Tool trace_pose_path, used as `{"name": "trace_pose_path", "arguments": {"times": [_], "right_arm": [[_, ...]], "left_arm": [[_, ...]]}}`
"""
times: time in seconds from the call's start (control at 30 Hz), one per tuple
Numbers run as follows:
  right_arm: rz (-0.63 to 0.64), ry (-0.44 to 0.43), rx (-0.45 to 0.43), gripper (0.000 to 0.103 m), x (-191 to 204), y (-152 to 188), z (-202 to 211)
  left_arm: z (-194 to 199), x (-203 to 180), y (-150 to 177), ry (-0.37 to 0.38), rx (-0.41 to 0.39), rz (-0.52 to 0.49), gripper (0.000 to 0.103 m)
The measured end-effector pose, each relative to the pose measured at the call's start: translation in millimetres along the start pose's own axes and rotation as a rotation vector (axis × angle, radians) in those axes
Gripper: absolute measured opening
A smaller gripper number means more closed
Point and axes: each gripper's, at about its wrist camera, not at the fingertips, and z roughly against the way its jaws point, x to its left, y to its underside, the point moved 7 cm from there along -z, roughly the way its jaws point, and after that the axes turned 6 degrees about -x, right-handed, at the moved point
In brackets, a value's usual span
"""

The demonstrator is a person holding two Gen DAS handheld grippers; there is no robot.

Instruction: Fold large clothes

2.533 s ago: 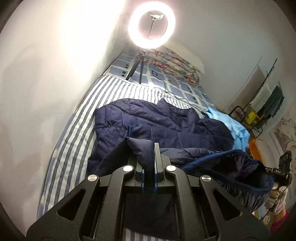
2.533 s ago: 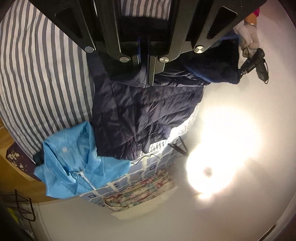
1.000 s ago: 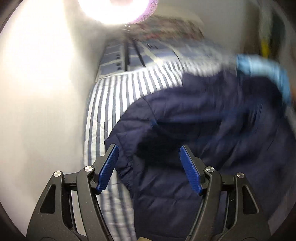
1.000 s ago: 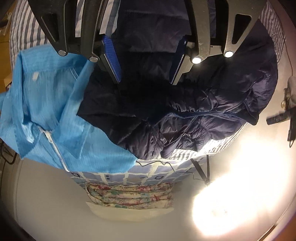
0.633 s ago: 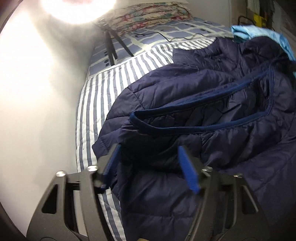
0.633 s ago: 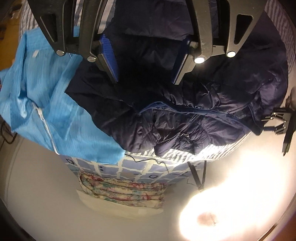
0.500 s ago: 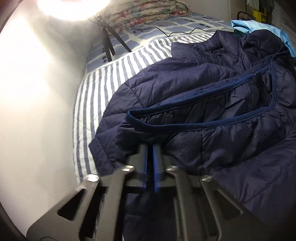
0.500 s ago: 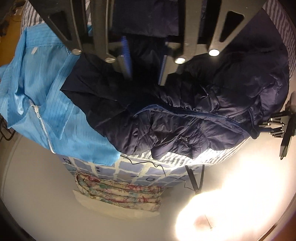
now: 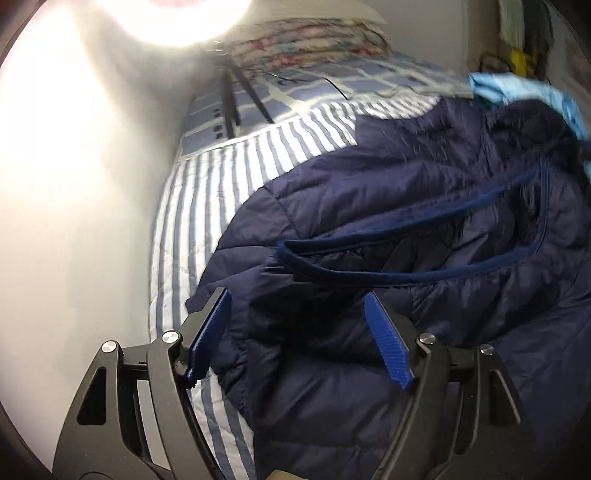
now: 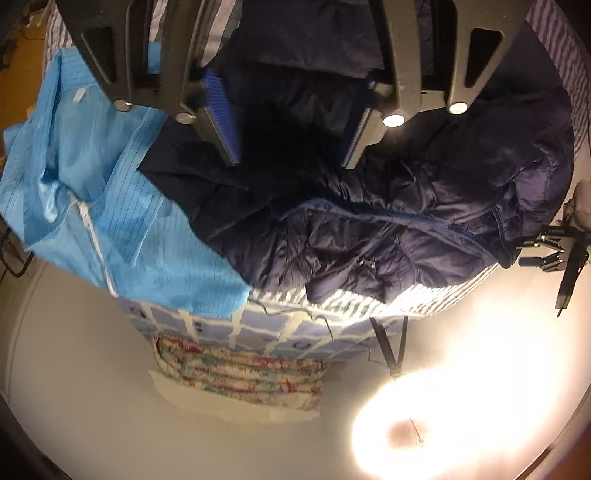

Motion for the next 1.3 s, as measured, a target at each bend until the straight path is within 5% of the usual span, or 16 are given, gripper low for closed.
{"name": "trace_pose_path", "arguments": {"times": [0.03, 0.07, 0.1, 0.13, 0.17, 0.2, 0.27, 0.6, 0.97, 1.3], "right_arm": [[0.002, 0.001, 0.005, 0.060, 1.5, -0.9, -3.1], [0.007, 0.009, 0.014, 0.060, 3.8, -1.7, -8.2], [0.014, 0.014, 0.020, 0.060, 5.2, -2.1, -11.6], [0.029, 0.019, 0.032, 0.051, 8.7, -1.9, -16.9], [0.039, 0.018, 0.046, 0.029, 11.4, -1.4, -21.4], [0.043, 0.024, 0.059, 0.020, 11.8, 0.0, -24.1], [0.063, 0.031, 0.069, 0.004, 13.7, 1.4, -27.5], [-0.014, 0.108, -0.018, 0.000, -25.9, -20.2, -5.5], [-0.004, 0.302, -0.027, 0.000, -43.5, -60.2, -29.3], [0.029, 0.390, 0.034, 0.000, -52.1, -54.5, -54.7]], "left_arm": [[-6.4, -4.6, 1.5, -0.002, 0.015, -0.020, 0.076], [-13.9, -9.4, 3.7, -0.013, 0.035, -0.042, 0.063], [-20.9, -13.4, 6.2, -0.011, 0.055, -0.051, 0.033], [-23.9, -15.6, 8.0, 0.001, 0.069, -0.044, 0.019], [-26.2, -16.9, 8.5, 0.011, 0.075, -0.022, 0.010], [-25.3, -16.5, 8.0, 0.009, 0.066, -0.014, 0.006], [-19.8, -14.7, 6.4, 0.013, 0.049, -0.005, 0.004], [14.5, 58.8, -32.1, 0.050, -0.103, 0.282, 0.003], [-37.4, 59.7, -76.1, -0.158, -0.098, 0.196, 0.003], [-98.7, 40.1, -69.3, -0.351, -0.043, 0.078, 0.010]]}}
